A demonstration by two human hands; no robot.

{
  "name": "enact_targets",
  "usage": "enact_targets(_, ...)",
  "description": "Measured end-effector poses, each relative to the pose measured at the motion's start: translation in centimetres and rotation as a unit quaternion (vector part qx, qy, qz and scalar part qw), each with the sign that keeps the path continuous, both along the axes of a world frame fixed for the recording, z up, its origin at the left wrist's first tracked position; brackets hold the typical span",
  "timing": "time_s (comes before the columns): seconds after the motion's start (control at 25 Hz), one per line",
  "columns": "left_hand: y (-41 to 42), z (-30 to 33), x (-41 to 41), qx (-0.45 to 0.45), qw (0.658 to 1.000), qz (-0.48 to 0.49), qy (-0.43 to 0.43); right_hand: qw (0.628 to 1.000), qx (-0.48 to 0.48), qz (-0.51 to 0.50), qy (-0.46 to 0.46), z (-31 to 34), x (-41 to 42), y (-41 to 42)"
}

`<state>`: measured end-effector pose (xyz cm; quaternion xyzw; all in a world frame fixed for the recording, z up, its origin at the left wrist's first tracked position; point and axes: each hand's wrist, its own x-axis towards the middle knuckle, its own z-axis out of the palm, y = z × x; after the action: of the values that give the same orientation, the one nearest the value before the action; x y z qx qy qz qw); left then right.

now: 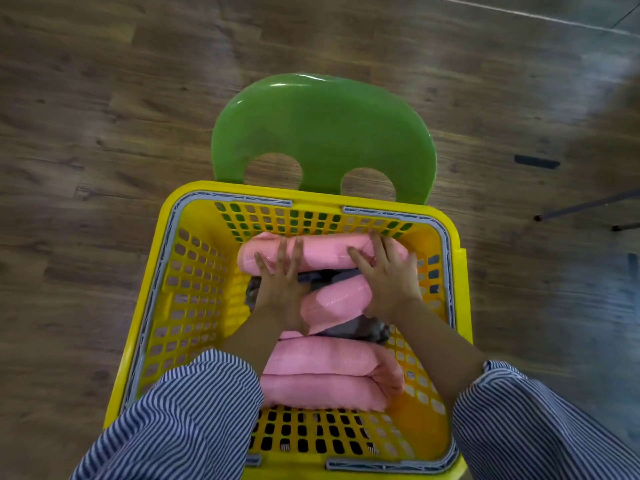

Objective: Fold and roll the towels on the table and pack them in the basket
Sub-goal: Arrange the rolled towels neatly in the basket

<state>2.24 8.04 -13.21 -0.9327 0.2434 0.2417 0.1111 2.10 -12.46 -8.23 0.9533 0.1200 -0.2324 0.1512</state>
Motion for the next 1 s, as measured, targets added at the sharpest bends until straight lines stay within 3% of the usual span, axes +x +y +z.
enact_targets(0.28, 1.1, 1.6, 0.5, -0.083, 0.996, -0.002, -0.009, 0.995, 0.049, -0.058, -0.061, 0.5, 0.3, 0.2)
enact_targets(0.44, 1.8, 3.1, 1.3, -0.156, 0.986, 0.001, -0.060, 0.988, 0.084, -0.106, -0.070, 1.6, -0.6, -0.1)
enact_targets(0.64, 2.5, 7.4, 1.9, -0.181, 0.977, -0.021, -0.113, 0.967, 0.167, -0.171, -0.092, 3.8, -2.7, 0.3)
enact_targets(0.8, 3.8, 10.3, -2.1, -0.202, 0.975, -0.035, -0.080, 0.959, 0.225, -0.167, -0.046, 5.3, -7.1, 0.4)
enact_targets(1.0, 6.4, 7.4, -10.1, -0.187, 0.981, -0.058, 0.003, 0.962, 0.243, -0.118, 0.023, 4.0, -12.6, 0.8)
